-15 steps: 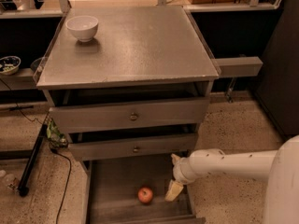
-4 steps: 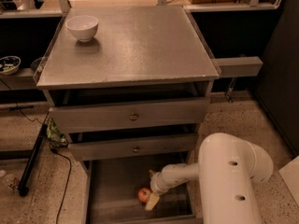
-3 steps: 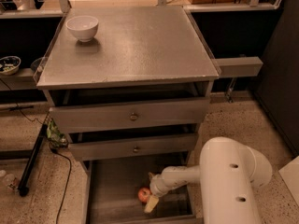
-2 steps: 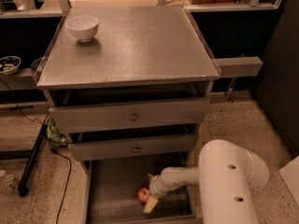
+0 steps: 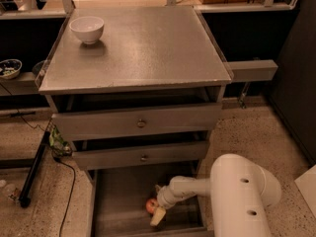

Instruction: Pick apple from bottom drawer and place on counter

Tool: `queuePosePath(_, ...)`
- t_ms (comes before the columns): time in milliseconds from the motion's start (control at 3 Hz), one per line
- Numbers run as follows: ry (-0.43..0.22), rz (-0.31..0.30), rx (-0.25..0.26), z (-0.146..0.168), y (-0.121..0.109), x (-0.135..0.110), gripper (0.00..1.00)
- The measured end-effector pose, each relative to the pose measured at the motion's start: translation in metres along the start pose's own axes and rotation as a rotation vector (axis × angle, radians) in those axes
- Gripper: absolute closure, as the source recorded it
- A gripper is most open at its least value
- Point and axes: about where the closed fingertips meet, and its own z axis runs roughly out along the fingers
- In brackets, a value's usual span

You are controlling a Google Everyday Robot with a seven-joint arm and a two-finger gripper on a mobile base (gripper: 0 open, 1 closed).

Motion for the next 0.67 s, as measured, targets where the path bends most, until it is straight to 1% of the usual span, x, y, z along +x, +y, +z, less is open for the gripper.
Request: queuePosePath(667,-0.037,-0.008,-0.050,0.0238,0.0122,-0.0076,0.00)
